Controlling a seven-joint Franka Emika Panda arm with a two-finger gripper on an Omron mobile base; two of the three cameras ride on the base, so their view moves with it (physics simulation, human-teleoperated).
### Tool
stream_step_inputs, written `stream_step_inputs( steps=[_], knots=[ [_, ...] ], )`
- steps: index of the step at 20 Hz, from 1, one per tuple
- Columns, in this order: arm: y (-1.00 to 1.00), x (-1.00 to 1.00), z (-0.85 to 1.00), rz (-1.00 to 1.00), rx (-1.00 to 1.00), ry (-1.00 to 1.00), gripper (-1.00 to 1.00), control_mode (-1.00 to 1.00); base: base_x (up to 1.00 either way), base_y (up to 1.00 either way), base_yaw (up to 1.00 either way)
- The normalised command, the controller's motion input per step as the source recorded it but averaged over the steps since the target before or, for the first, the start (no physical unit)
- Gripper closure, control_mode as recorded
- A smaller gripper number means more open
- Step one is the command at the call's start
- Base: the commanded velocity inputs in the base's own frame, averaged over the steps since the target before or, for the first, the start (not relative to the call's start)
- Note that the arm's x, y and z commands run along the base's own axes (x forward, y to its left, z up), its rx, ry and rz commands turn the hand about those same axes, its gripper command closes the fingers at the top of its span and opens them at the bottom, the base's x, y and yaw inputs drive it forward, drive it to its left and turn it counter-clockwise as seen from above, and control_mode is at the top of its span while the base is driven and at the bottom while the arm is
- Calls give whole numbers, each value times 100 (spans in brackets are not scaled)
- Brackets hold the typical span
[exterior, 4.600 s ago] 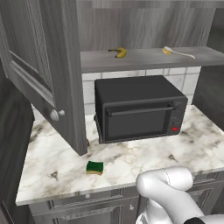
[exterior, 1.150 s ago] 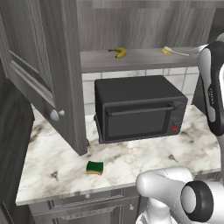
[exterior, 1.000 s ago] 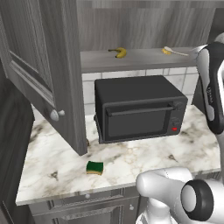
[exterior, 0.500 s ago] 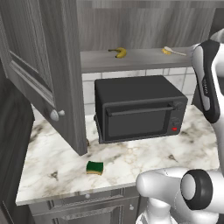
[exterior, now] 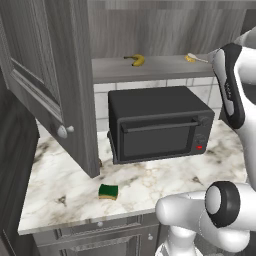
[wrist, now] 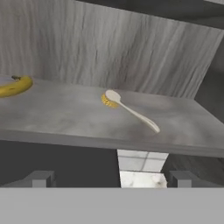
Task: Pick the sponge and dish brush from the cabinet and place them on the counter.
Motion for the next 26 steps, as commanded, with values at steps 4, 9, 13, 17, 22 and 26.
stream_step_inputs(
  steps=[4,9,13,17,22,26],
  knots=[
    [-5,23,-19,0,0,2,-100,-100,0,0,0],
    [-8,28,-11,0,0,2,-100,-100,0,0,0],
    [-13,30,-7,0,0,3,-100,-100,0,0,0],
    [-20,32,0,0,3,6,-100,-100,0,0,0],
    [-19,27,0,3,7,6,-100,-100,0,0,0],
    [-10,13,-1,5,5,3,-100,-100,0,0,0]
  ],
)
